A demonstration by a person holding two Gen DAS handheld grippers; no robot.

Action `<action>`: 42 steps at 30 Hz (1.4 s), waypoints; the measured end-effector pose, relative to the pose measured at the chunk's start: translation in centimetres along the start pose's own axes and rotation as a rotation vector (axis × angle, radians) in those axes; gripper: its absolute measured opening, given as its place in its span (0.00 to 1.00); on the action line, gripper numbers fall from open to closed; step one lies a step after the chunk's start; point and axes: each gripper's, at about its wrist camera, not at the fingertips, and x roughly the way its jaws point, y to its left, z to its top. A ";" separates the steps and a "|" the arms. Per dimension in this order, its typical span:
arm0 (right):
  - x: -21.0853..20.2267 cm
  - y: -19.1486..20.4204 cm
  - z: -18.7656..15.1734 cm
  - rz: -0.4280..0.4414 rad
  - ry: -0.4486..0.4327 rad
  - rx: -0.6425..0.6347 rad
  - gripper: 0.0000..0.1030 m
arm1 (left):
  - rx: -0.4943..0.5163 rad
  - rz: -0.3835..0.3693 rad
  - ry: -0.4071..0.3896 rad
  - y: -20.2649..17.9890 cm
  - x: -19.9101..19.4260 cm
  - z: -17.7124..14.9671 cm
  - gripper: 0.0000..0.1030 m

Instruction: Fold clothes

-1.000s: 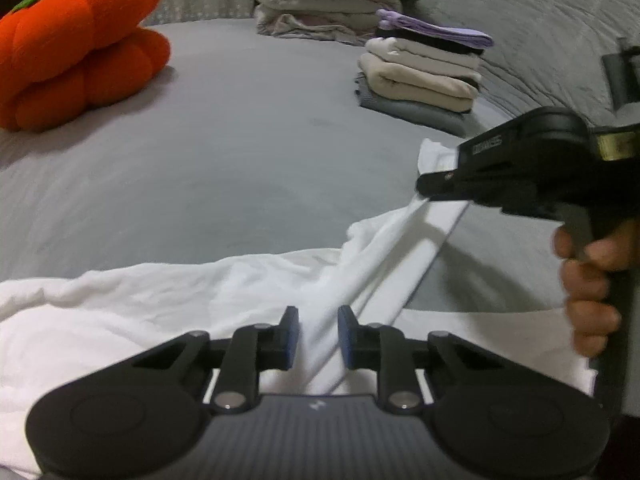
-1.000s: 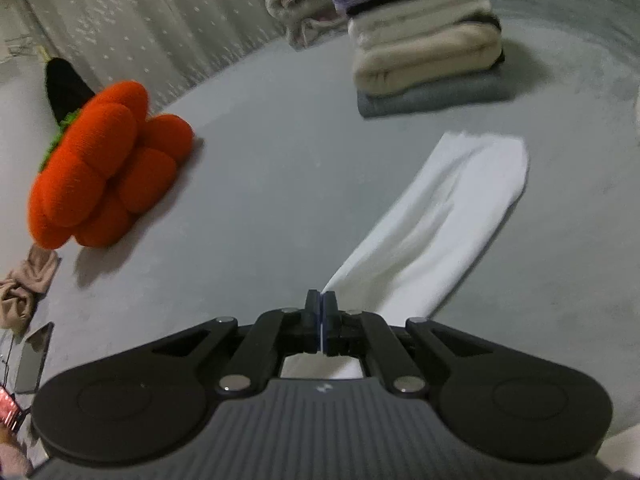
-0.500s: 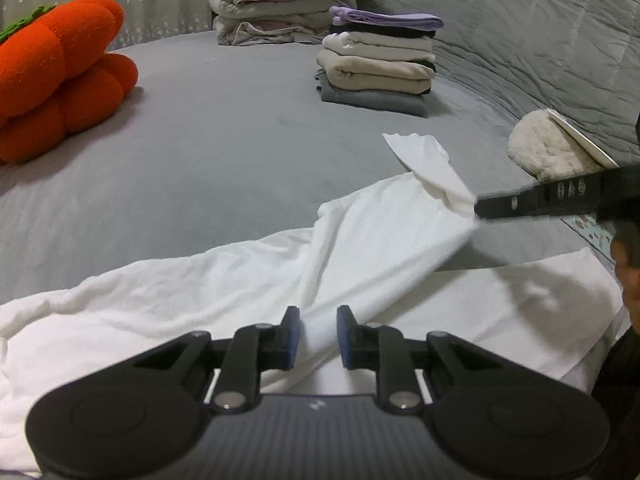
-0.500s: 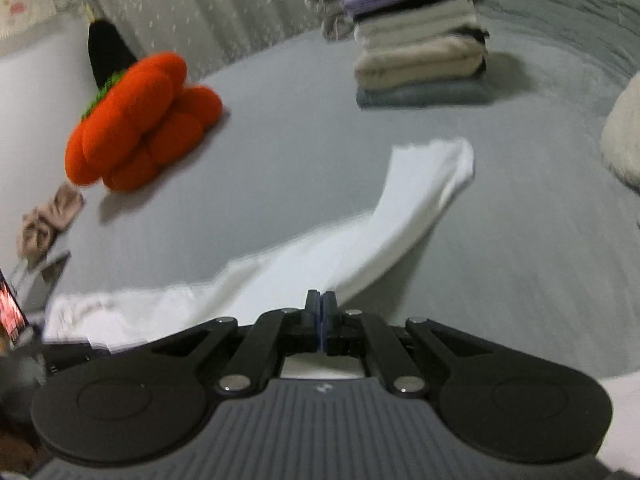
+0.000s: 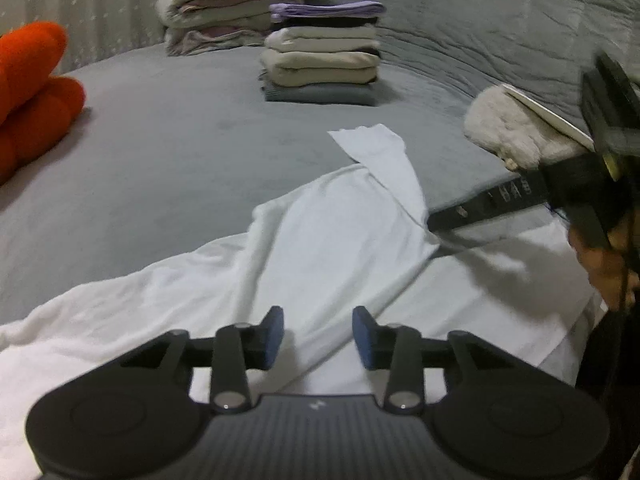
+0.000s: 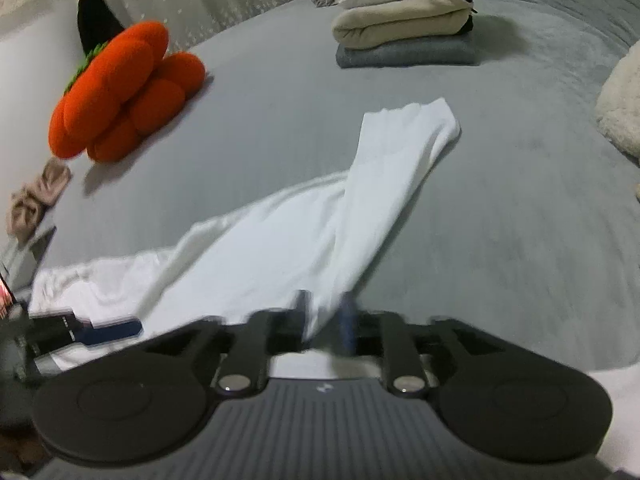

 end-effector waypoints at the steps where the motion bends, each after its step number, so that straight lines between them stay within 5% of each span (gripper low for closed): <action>1: 0.1 -0.2 0.3 -0.003 -0.007 0.008 0.56 | 0.008 -0.004 0.000 -0.2 0.1 -0.1 0.40; 11: 4.0 -1.8 3.0 -0.078 -0.066 0.099 0.56 | 0.052 0.038 0.010 -1.5 1.4 -1.0 0.39; 15: 5.0 -1.7 3.5 -0.110 -0.130 0.083 0.55 | 0.030 0.053 -0.007 -1.3 1.4 -0.9 0.25; 18: 5.7 -1.6 3.8 -0.137 -0.170 0.058 0.42 | -0.005 0.052 -0.024 -0.7 1.1 -0.7 0.12; 22: 6.0 -1.6 4.1 -0.150 -0.205 0.041 0.10 | -0.047 0.055 -0.065 0.3 0.4 -0.3 0.03; 42: -4.7 5.0 5.5 -0.048 -0.560 -0.098 0.09 | -0.135 0.019 -0.324 4.7 -8.1 0.4 0.01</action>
